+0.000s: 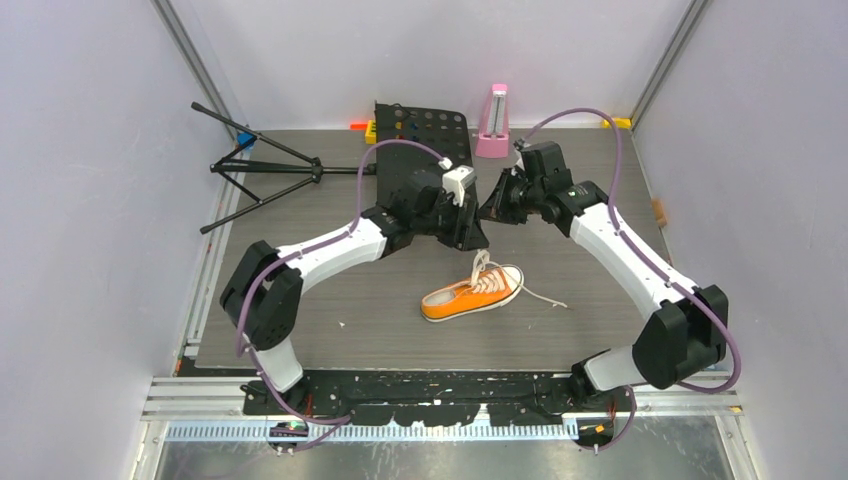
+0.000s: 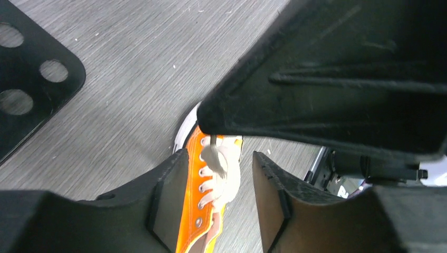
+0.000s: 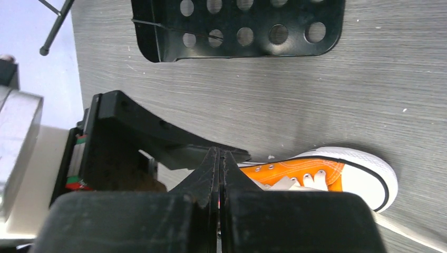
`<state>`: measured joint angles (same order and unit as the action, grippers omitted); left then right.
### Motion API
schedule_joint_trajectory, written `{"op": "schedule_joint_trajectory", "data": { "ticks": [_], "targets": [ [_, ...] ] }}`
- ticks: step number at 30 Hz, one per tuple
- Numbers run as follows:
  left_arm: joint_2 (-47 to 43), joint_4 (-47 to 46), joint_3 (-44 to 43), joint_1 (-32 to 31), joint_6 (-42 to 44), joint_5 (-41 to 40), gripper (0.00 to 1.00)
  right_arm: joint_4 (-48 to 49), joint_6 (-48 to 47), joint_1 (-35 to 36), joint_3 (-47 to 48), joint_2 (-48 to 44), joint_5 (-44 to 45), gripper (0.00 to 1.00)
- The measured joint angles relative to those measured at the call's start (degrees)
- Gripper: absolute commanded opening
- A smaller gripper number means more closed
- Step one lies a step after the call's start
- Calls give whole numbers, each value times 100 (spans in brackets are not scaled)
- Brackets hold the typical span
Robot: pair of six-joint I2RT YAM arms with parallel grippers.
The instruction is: Tie the shoes
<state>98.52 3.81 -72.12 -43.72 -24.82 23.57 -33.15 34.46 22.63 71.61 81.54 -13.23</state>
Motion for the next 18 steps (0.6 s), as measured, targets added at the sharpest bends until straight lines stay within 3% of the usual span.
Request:
{"op": "schedule_joint_trajectory", "data": {
  "ticks": [1, 5, 9, 10, 12, 13, 15, 18],
  "targets": [
    [46, -129, 0, 4, -70, -4, 43, 57, 46, -2, -31, -33, -50, 0],
    [236, -476, 0, 50, -348, 28, 2, 262, 262, -44, -315, -229, -166, 0],
    [402, -802, 9, 140, -573, 297, 0, 341, 389, -162, -693, -579, -170, 4],
    [411, -914, 28, 160, -636, 402, 0, 363, 420, -203, -800, -702, -173, 14],
    [411, -1115, 79, 177, -730, 612, 0, 426, 468, -295, -1029, -986, -168, 45],
    [411, -1187, 109, 197, -763, 658, 0, 400, 470, -345, -1139, -1143, -105, 53],
    [411, -1226, 186, 341, -800, 754, 0, 289, 424, -507, -1460, -1604, 98, 61],
    [413, -1224, 267, 553, -844, 866, 0, 188, 332, -629, -1875, -2131, 380, 64]
  ]
}}
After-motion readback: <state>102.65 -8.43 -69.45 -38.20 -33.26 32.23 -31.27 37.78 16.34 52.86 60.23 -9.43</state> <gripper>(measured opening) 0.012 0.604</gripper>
